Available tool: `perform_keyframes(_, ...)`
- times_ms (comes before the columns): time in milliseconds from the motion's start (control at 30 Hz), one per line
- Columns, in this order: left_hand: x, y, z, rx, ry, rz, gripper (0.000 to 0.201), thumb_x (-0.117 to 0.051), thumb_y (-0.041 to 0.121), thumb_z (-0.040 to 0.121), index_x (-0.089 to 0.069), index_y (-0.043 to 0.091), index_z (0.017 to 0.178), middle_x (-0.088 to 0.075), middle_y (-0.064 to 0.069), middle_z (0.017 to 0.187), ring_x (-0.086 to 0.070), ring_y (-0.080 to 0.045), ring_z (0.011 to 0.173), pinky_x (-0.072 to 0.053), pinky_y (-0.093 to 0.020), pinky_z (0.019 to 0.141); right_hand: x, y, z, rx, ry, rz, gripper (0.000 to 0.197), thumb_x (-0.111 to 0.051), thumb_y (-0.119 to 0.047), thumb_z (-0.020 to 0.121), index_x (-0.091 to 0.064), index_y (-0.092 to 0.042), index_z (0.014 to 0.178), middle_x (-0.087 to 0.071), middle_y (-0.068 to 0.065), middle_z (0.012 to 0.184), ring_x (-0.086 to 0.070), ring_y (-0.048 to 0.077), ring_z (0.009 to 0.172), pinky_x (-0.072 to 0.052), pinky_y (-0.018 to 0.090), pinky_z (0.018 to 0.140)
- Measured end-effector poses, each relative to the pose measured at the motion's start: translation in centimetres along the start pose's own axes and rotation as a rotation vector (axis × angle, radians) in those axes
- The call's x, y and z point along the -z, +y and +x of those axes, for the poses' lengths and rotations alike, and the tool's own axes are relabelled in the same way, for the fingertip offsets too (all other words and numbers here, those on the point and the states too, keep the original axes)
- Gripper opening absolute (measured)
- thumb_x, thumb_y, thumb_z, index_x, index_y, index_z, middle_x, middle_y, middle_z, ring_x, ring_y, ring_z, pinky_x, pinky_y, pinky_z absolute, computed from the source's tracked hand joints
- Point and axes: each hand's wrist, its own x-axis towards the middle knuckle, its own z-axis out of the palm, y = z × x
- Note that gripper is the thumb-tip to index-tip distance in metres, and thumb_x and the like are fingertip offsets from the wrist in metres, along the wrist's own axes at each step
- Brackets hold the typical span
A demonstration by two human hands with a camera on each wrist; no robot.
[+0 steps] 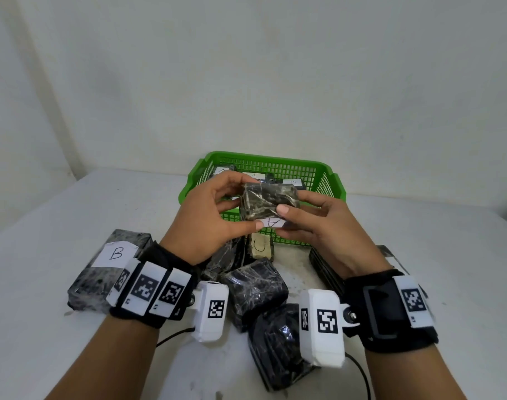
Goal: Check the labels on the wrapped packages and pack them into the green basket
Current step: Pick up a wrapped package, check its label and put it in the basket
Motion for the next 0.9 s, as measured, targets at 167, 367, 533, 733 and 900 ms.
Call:
perform_keyframes(167,0.1,0.1,-0.2,-0.013,-0.094,0.042,0.057,-0.089,0.005,0.068,-0.066,0.022,0.117,-0.067,0.007,0.120,-0.063,-0.013,0.118,-0.054,-0.039,0.101,-0.2,-0.1,-0.1,0.157,0.080,-0.167,0.039,-0.084,0.000,0.080,-0.079,-0.016,0.114,-0.081,0.008,0.102,-0.078,0.022,0.099,-0.062,0.029,0.085)
perform_keyframes(367,-0.1,0.1,-0.2,-0.043,-0.087,0.110,0.068,-0.086,0.012,0.074,-0.059,0.027,0.135,-0.058,0.010,0.129,-0.057,-0.004,0.122,-0.055,-0.030,0.099,0.1,-0.8,-0.3,0.282,0.034,-0.168,0.051,-0.086,0.001,0.078,-0.073,-0.015,0.124,-0.079,0.005,0.114,-0.075,0.019,0.111,-0.059,0.031,0.098)
perform_keyframes(533,-0.2,-0.3,-0.1,-0.008,-0.081,0.070,0.054,-0.084,0.012,0.077,-0.065,0.023,0.126,-0.068,0.008,0.122,-0.063,-0.010,0.118,-0.054,-0.040,0.100,0.2,-0.8,-0.5,0.286,-0.003,-0.131,0.059,-0.088,0.001,0.075,-0.067,-0.011,0.129,-0.077,0.007,0.121,-0.074,0.022,0.113,-0.059,0.030,0.096)
perform_keyframes(733,-0.3,-0.5,0.0,-0.020,-0.043,-0.002,0.053,-0.089,0.008,0.069,-0.066,0.021,0.115,-0.070,0.003,0.117,-0.064,-0.017,0.118,-0.052,-0.044,0.102,-0.7,-0.5,-0.3,-0.021,-0.075,0.004,0.058,-0.076,-0.045,0.078,-0.070,-0.010,0.123,-0.078,0.010,0.118,-0.075,0.029,0.107,-0.055,0.048,0.107)
perform_keyframes(900,-0.3,-0.3,0.0,-0.052,-0.066,0.023,0.056,-0.091,0.006,0.066,-0.065,0.019,0.114,-0.069,0.004,0.117,-0.064,-0.015,0.119,-0.049,-0.039,0.107,-1.4,-0.2,-0.1,-0.047,-0.084,0.034,0.034,-0.075,-0.029,0.087,-0.073,-0.006,0.112,-0.080,0.014,0.106,-0.076,0.025,0.094,-0.063,0.030,0.083)
